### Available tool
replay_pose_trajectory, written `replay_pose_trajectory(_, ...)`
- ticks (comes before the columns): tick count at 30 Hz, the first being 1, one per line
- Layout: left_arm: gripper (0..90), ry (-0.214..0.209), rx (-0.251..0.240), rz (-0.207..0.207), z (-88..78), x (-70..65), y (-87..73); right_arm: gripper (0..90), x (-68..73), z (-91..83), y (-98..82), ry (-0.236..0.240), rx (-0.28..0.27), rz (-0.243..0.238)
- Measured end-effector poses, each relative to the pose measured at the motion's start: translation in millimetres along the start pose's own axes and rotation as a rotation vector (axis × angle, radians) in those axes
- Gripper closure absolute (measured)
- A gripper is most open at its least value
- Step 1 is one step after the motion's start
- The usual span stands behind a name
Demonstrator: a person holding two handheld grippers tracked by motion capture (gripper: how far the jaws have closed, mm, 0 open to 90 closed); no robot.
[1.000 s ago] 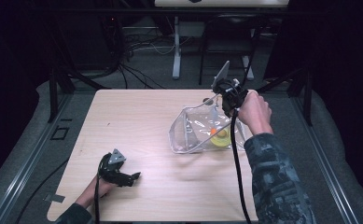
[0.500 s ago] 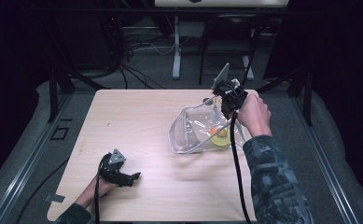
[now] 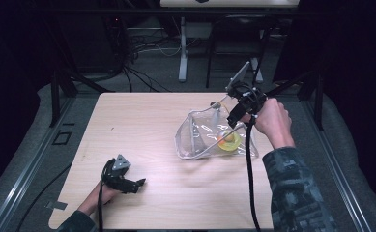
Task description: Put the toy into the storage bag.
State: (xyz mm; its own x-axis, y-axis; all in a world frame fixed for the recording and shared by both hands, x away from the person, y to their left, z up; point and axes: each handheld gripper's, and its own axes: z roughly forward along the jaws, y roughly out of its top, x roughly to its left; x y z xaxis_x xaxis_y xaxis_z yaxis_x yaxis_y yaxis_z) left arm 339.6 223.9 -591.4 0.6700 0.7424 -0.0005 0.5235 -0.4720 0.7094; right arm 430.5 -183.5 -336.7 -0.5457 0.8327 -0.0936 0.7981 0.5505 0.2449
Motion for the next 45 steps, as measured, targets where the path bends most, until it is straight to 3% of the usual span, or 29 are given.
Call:
replay_pose_trajectory(1, 0.5, 0.0, 0.0, -0.001, 0.0, -0.1, 0.0, 16.3, 0.0, 0.0, 0.0, 0.0, 0.0, 0.0)
replay_pose_trajectory(5, 0.5, 0.0, 0.0, 0.0, 0.0, 0.0, 0.0, 0.0, -2.8, -6.9, -12.2, -0.023, -0.019, 0.022)
replay_pose_trajectory(10, 0.5, 0.009, -0.009, -0.003, 0.7, -0.6, -0.4, 0.0, -0.5, -9.8, -24.7, -0.027, -0.048, 0.02)
replay_pose_trajectory(20, 0.5, 0.009, -0.013, -0.006, 1.1, -1.0, -0.7, 0.0, 1.3, -6.0, -49.5, -0.024, -0.044, 0.034)
replay_pose_trajectory(33, 0.5, 0.012, -0.012, -0.005, 0.9, -1.1, -0.7, 0.0, 6.1, 20.7, -83.8, -0.003, -0.035, 0.051)
replay_pose_trajectory(45, 0.5, 0.011, -0.012, -0.006, 0.9, -1.2, -0.7, 0.0, 10.7, 69.6, -119.1, 0.052, -0.012, 0.094)
